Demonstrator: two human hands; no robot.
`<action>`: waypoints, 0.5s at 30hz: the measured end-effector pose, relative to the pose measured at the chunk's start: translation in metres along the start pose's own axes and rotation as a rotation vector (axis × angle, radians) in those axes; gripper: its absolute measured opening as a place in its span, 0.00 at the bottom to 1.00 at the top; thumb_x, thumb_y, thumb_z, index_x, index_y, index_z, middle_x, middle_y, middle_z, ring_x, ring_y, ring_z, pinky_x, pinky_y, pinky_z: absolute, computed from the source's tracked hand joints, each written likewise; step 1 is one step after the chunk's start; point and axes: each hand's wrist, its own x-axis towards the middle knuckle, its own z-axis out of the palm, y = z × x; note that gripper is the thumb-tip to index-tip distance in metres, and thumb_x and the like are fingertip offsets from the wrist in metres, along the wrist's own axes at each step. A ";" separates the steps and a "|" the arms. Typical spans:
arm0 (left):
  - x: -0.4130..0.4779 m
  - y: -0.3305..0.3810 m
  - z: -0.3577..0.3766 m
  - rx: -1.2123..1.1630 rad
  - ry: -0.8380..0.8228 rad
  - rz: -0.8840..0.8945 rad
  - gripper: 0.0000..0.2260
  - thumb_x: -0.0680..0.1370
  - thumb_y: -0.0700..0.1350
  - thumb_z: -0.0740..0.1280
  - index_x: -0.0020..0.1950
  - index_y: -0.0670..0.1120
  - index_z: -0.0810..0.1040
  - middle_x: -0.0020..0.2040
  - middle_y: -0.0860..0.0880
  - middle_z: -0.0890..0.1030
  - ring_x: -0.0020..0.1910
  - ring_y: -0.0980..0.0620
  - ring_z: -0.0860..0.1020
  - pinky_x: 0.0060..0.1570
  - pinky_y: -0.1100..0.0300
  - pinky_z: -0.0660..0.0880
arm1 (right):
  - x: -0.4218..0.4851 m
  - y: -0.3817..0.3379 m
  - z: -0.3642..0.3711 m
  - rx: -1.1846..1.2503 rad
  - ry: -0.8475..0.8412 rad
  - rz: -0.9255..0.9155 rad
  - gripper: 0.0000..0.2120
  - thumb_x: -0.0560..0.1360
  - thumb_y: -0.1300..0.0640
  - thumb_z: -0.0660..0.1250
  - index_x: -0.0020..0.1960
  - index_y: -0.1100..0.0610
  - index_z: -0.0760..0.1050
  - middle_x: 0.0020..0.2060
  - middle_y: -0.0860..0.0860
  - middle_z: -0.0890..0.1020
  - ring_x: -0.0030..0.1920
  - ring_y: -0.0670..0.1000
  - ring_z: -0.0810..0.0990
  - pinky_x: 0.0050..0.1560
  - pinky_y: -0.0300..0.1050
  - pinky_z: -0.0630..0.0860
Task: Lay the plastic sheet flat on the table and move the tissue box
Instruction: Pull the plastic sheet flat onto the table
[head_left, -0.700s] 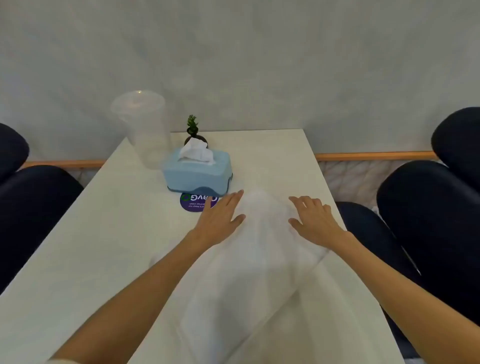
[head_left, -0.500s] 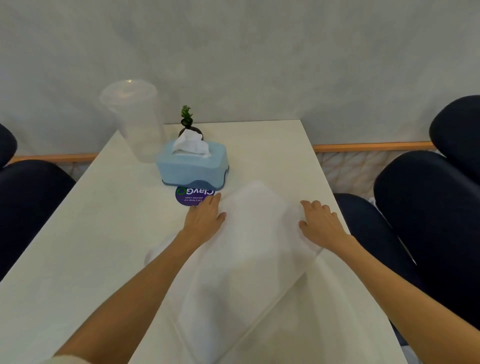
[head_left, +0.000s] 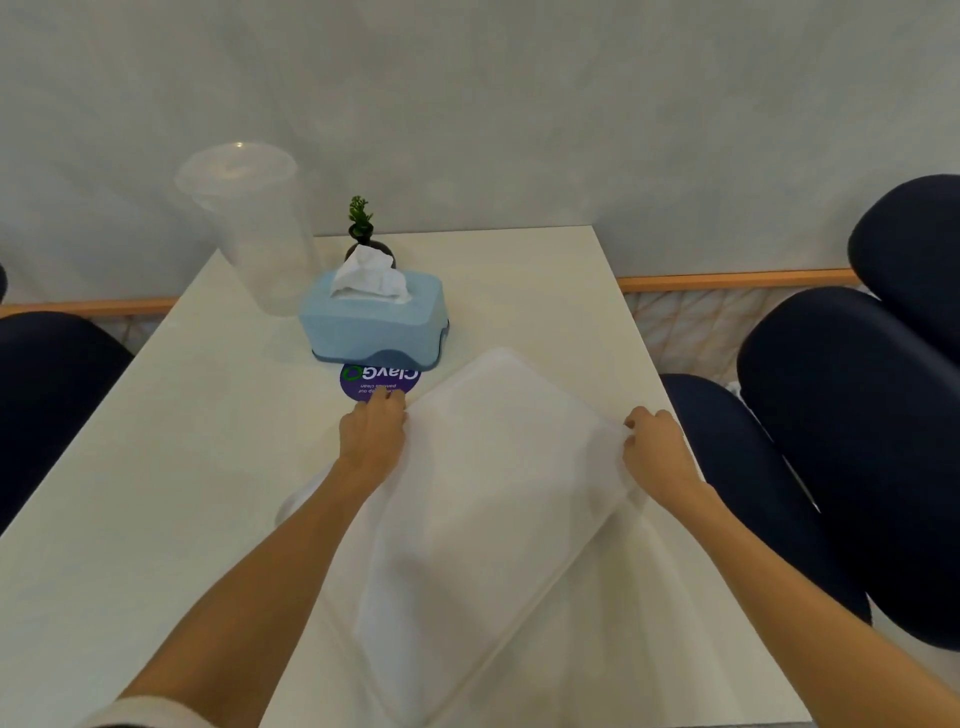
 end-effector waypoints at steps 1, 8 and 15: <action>-0.001 -0.002 0.000 0.007 0.007 -0.011 0.12 0.81 0.44 0.60 0.63 0.41 0.73 0.59 0.42 0.77 0.52 0.43 0.78 0.46 0.52 0.76 | -0.002 0.000 0.000 0.040 0.000 0.028 0.12 0.78 0.65 0.57 0.61 0.65 0.70 0.56 0.63 0.74 0.52 0.61 0.76 0.54 0.53 0.77; -0.017 -0.002 0.003 -0.033 0.008 -0.075 0.09 0.81 0.44 0.60 0.56 0.40 0.75 0.53 0.42 0.79 0.47 0.43 0.80 0.44 0.54 0.76 | -0.041 -0.007 0.015 0.402 -0.075 0.177 0.19 0.75 0.66 0.61 0.65 0.64 0.63 0.53 0.63 0.77 0.46 0.62 0.79 0.43 0.57 0.82; -0.042 0.006 0.002 -0.234 -0.028 -0.185 0.07 0.78 0.43 0.63 0.50 0.40 0.77 0.46 0.43 0.80 0.39 0.47 0.75 0.37 0.56 0.71 | -0.027 0.002 0.011 0.212 -0.030 0.138 0.12 0.75 0.67 0.60 0.57 0.67 0.73 0.55 0.62 0.79 0.51 0.61 0.78 0.45 0.44 0.71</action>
